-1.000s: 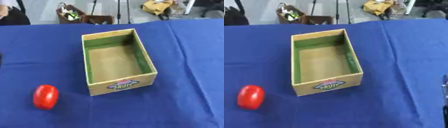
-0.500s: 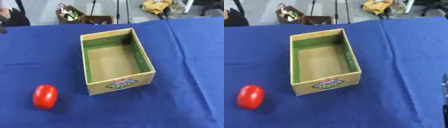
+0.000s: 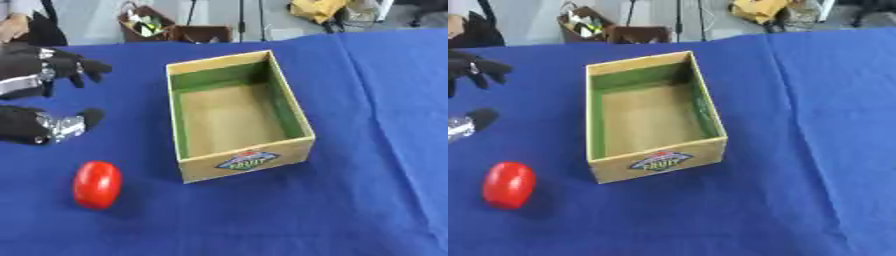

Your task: Pick up objects on the table and place them in the box.

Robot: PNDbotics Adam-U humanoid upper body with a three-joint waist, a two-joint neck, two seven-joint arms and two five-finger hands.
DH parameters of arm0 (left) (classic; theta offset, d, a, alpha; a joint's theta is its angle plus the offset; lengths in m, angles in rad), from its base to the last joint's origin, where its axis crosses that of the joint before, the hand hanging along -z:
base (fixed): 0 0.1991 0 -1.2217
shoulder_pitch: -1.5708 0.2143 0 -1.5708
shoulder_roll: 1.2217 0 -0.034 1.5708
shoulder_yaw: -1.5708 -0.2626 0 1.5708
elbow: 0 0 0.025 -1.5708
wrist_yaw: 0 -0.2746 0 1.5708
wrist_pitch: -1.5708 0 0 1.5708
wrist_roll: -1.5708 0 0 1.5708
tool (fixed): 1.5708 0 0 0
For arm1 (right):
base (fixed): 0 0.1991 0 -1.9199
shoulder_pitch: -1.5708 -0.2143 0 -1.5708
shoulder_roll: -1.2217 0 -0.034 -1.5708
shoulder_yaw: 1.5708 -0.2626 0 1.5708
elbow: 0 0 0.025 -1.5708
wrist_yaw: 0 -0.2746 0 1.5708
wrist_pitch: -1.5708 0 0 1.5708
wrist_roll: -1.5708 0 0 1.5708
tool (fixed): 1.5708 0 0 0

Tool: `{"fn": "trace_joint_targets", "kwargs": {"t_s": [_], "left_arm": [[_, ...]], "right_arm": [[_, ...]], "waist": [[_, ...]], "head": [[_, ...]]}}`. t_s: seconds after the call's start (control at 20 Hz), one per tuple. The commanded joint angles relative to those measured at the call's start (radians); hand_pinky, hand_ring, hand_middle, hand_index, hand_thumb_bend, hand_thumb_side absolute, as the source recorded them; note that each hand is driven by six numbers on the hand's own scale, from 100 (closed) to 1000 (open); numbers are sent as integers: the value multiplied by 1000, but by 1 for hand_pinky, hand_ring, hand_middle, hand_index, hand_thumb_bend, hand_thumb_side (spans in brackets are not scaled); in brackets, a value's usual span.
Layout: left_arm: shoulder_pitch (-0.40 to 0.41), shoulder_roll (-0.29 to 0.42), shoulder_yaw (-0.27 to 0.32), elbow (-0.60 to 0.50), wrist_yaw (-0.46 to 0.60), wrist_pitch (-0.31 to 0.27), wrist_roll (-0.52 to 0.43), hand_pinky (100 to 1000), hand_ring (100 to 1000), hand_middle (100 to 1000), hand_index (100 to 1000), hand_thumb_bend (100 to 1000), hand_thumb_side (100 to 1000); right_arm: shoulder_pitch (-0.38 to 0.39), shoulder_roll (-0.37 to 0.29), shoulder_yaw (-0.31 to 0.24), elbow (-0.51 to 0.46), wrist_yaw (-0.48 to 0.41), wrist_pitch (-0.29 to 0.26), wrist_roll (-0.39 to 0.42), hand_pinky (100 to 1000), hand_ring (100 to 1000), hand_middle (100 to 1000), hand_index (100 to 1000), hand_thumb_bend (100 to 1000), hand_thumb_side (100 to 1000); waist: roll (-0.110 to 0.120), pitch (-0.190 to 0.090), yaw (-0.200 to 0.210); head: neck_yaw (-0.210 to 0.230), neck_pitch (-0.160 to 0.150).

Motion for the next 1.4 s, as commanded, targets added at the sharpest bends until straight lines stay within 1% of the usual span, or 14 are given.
{"fn": "trace_joint_targets", "kwargs": {"t_s": [0.05,0.1,0.15,0.2,0.25,0.3,0.35,0.4,0.45,0.5,0.6,0.75,1.1,1.4], "left_arm": [[-7,62,-35,13,6,-8,-31,581,784,848,1000,646,914],[0,72,-45,20,1,-17,-32,593,790,856,1000,691,912],[8,84,-57,26,-5,-29,-32,625,807,874,1000,777,898],[18,98,-70,30,-11,-44,-32,637,813,879,1000,810,897],[25,108,-78,34,-16,-58,-32,656,822,884,1000,873,885],[33,121,-87,37,-23,-73,-33,667,828,888,1000,901,877],[41,132,-93,39,-31,-85,-33,673,831,893,1000,959,867],[48,142,-97,41,-42,-95,-33,679,835,896,1000,987,864],[53,148,-98,42,-55,-101,-33,679,835,896,1000,987,864],[58,157,-96,43,-84,-106,-33,708,853,910,1000,1000,853],[71,164,-100,49,-142,-121,-33,705,852,910,1000,1000,837],[78,160,-109,67,-200,-138,-33,698,849,902,1000,946,818],[70,113,-132,140,-322,-153,-33,672,832,863,1000,887,827],[63,70,-137,184,-367,-151,-33,666,829,857,1000,867,835]], "right_arm": [[-6,-24,-1,-16,-5,-2,7,697,709,625,752,100,802],[-6,-24,0,-16,-5,-2,8,697,709,625,752,100,802],[-6,-24,0,-16,-4,-2,8,697,709,625,752,100,802],[-6,-25,1,-16,-4,-1,9,697,709,625,752,100,802],[-6,-25,1,-16,-4,-1,10,697,709,625,752,100,802],[-6,-25,1,-16,-4,-1,10,697,709,625,752,100,802],[-6,-25,1,-16,-4,0,10,697,709,625,752,100,801],[-6,-25,1,-16,-4,0,10,697,709,625,752,100,801],[-6,-25,1,-16,-4,0,10,697,709,625,752,100,801],[-5,-25,1,-16,-4,0,10,697,710,625,752,100,801],[-6,-25,1,-16,-4,0,10,697,710,625,752,100,803],[-5,-24,1,-16,-4,0,10,697,710,625,752,100,801],[-4,-19,3,-16,-5,1,13,698,711,624,752,100,797],[-2,-16,4,-16,-4,2,15,698,712,624,752,100,801]], "waist": [[1,-19,-1],[2,-18,-2],[3,-18,-3],[4,-17,-4],[4,-17,-4],[5,-17,-5],[5,-17,-5],[5,-17,-5],[6,-17,-6],[6,-17,-5],[5,-16,-6],[4,-16,-8],[3,-13,-14],[2,-10,-18]], "head": [[5,-2],[4,-5],[4,-8],[3,-11],[3,-13],[4,-15],[4,-16],[4,-18],[5,-19],[4,-20],[4,-21],[5,-22],[10,-24],[10,-24]]}}
